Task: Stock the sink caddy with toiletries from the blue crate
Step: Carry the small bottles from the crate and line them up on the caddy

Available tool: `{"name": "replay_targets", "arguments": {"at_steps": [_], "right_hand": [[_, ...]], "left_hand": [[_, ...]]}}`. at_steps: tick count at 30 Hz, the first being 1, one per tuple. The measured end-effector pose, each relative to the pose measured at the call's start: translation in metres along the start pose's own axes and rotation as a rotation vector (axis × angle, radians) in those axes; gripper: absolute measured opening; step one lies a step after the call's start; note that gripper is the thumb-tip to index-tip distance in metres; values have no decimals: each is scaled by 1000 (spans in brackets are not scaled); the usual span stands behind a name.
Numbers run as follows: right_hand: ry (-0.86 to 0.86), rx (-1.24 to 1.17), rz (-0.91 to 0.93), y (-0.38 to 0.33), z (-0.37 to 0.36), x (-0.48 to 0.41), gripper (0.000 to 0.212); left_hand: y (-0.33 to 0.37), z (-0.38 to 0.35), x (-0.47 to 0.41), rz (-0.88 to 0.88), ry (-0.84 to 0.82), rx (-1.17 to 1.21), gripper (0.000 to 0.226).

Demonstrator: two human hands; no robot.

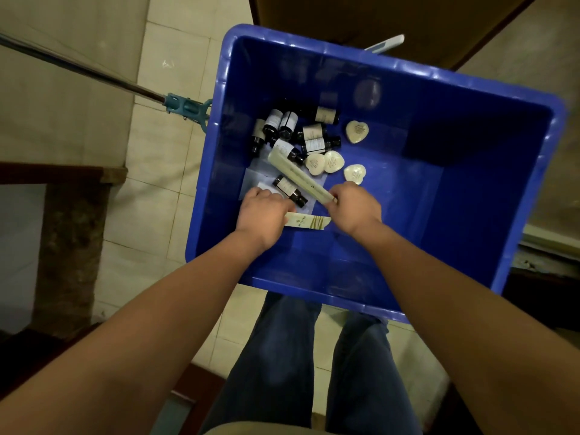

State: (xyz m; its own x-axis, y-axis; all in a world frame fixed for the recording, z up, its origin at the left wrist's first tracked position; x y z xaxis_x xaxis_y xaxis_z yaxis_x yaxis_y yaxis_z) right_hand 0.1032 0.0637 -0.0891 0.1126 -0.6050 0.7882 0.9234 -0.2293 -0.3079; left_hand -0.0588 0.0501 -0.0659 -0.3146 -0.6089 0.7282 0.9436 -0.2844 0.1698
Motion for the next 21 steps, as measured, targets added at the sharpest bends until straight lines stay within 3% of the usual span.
{"name": "replay_targets", "arguments": {"at_steps": [9, 21], "right_hand": [[113, -352, -43, 19, 83, 85, 26], [370, -618, -10, 41, 193, 203, 7]], "left_hand": [[55, 68, 39, -83, 133, -1, 20], [148, 192, 89, -345, 298, -110, 23]]}}
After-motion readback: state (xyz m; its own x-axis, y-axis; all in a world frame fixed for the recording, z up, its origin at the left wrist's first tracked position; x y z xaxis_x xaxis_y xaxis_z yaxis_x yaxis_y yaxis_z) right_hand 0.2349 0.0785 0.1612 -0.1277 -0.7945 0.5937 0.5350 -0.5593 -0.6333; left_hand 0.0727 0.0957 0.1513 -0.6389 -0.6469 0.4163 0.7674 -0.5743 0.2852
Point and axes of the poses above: each hand's wrist, its own x-axis away from the middle knuckle, its own z-axis out of the back of the hand, y = z × x, the point moved 7 cm from there along -x, towards the middle knuckle, and after that the axes turned 10 degrees about -y, right-handed, at the moved point
